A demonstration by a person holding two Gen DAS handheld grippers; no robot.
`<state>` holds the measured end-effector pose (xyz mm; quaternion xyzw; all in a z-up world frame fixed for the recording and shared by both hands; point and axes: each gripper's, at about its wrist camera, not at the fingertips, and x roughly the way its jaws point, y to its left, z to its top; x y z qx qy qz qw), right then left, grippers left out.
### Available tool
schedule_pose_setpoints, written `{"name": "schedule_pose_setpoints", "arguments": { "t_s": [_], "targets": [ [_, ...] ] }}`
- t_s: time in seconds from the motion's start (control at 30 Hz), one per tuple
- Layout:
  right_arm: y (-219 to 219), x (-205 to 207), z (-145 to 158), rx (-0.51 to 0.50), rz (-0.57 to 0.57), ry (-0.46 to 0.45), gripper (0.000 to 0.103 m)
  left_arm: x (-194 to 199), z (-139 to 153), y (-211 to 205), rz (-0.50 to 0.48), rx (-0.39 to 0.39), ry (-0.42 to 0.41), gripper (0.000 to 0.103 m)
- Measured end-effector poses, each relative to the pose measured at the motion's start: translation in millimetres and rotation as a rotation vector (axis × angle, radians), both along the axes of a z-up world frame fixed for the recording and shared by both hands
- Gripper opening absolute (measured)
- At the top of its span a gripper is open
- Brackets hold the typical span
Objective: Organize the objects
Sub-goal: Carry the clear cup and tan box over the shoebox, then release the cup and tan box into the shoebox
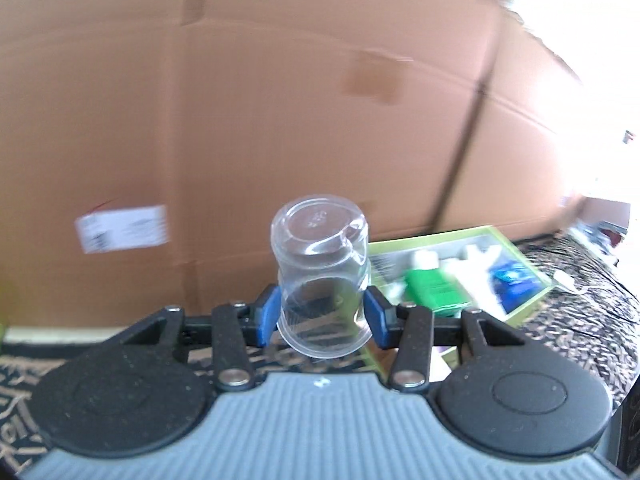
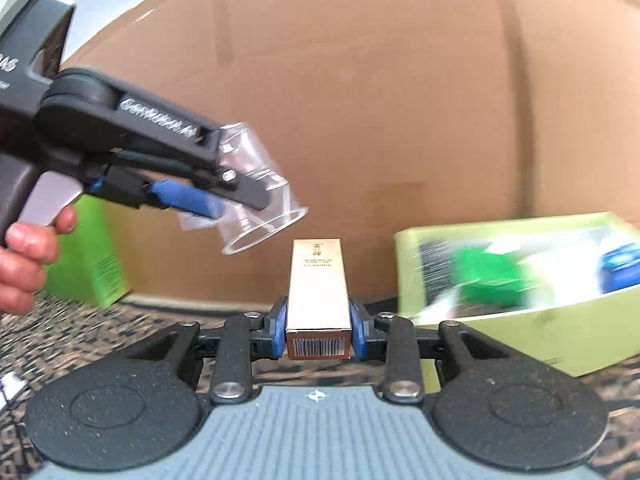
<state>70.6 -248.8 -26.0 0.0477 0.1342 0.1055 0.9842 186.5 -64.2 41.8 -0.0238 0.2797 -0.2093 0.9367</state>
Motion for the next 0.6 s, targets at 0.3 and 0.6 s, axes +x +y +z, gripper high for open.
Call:
{"name": "schedule_pose_setpoints", "arguments": {
  "t_s": [0.3, 0.6],
  "targets": [
    [-100, -2, 7, -0.035, -0.296, -0.037, 0.034, 6, 16, -111, -0.162, -0.028, -0.013, 0.046],
    [-133, 46, -1, -0.124, -0.410, -0.039, 0.034, 45, -5, -179, -0.186, -0.045, 0.013, 0.049]
  ]
}}
